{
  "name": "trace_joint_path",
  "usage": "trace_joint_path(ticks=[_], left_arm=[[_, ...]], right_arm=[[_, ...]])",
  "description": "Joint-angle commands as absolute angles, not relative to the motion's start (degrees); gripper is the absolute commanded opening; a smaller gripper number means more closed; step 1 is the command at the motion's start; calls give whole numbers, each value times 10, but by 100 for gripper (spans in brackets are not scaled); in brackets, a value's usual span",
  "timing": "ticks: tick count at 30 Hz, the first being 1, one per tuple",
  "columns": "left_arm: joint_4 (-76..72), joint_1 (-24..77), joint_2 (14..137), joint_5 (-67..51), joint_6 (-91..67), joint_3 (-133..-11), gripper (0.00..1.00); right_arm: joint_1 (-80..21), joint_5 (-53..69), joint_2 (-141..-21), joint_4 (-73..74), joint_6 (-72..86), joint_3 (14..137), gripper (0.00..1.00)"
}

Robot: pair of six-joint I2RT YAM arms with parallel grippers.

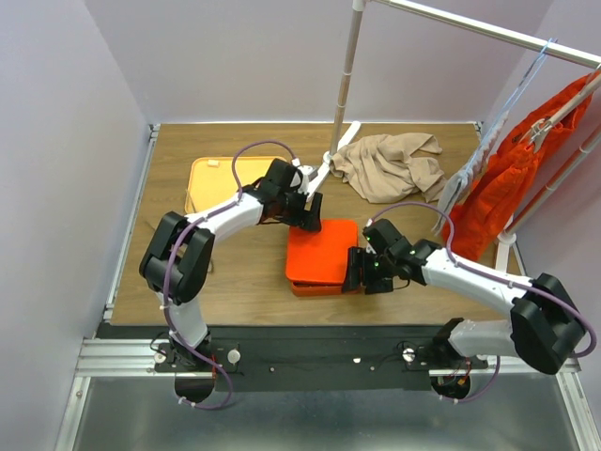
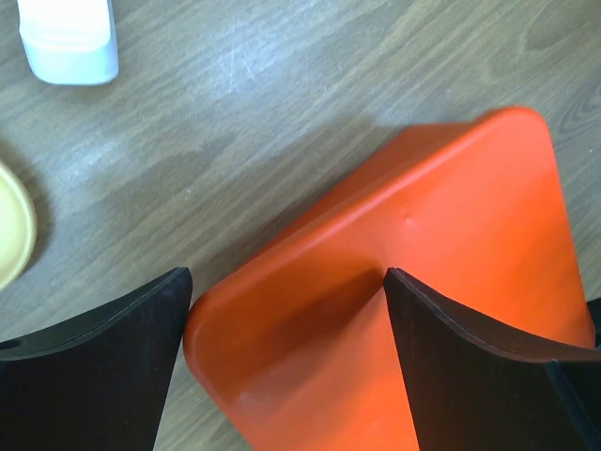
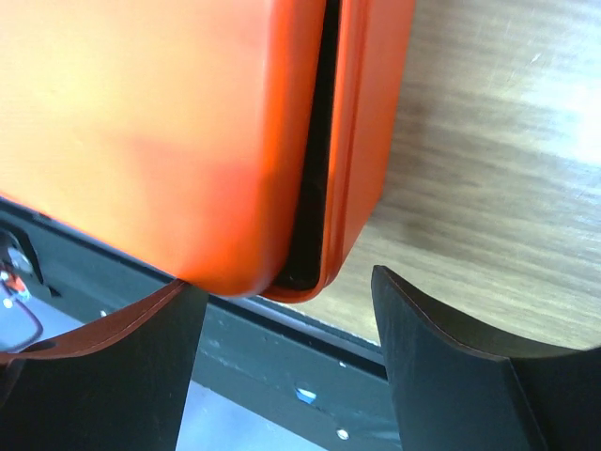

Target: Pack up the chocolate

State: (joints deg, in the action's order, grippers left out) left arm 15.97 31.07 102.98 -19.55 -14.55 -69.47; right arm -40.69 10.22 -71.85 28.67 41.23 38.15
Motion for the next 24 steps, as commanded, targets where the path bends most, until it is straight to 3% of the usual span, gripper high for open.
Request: trace_joint_path(ticks=[1,6,13,24], left_arm=[[179,321,999,-231,-156,-670,92],[171,321,991,-235,-163,-657,92],[164,325,985,-242,-169,-652,92],[163,344,979,-243,-184,-657,92]], right_arm=[[-405,21,-743,236,439,413,78],[-405,25,-725,234,429,421,79],[-405,36,-687,236,421,415,89],[-404,32,-701,234,432,430,90]])
